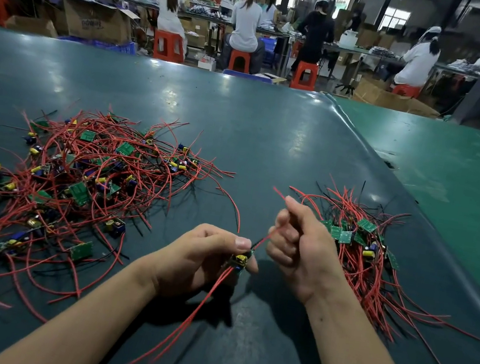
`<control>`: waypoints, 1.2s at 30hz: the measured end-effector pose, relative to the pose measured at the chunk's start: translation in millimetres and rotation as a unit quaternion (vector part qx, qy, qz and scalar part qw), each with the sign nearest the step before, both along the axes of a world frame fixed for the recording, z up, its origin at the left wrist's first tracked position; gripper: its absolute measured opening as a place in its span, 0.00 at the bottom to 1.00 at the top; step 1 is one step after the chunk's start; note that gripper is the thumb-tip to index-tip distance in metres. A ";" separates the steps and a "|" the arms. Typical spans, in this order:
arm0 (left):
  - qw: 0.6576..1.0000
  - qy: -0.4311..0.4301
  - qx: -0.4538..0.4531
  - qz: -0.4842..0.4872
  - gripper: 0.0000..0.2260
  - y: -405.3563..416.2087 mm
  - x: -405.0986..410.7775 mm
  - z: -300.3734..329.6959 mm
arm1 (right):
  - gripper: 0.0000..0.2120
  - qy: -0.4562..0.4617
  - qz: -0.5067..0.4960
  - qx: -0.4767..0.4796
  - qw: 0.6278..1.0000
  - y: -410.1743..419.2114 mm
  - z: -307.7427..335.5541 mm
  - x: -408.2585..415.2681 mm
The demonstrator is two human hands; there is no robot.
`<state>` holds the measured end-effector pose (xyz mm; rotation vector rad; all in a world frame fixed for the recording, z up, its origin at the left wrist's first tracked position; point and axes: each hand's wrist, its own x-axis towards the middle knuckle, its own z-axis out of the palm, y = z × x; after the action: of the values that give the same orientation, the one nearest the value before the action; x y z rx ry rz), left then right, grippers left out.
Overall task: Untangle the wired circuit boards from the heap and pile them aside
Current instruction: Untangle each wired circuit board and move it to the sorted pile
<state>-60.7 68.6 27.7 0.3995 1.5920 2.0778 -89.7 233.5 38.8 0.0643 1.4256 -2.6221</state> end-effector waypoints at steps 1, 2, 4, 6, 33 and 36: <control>1.000 0.006 -0.003 -0.009 0.14 -0.3 0.6 0.3 | 0.21 -0.015 0.005 -0.022 1.000 -1.1 -0.3 -0.4; 1.000 0.011 -0.005 -0.014 0.13 -0.7 1.1 0.7 | 0.20 -0.021 0.009 -0.033 0.999 -2.1 -0.4 -0.5; 1.000 0.022 -0.008 -0.018 0.13 -2.3 2.1 1.3 | 0.14 -0.020 0.015 -0.046 0.999 -1.9 1.2 -0.2; 0.999 0.038 -0.016 -0.026 0.13 -3.6 3.0 1.6 | 0.11 -0.026 0.013 -0.078 0.997 1.7 3.3 -1.0; 0.999 0.034 -0.001 0.024 0.14 -2.7 -1.0 -6.2 | 0.06 0.212 -0.194 0.351 0.891 8.8 -18.6 -6.4; 0.997 -0.006 0.029 0.073 0.14 0.8 -2.0 -8.0 | 0.31 0.010 -0.017 0.198 0.980 2.6 -11.7 -6.2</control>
<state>-62.7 69.4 19.7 0.2962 1.5998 2.2349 -95.9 236.1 27.1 0.1098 1.9467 -2.3282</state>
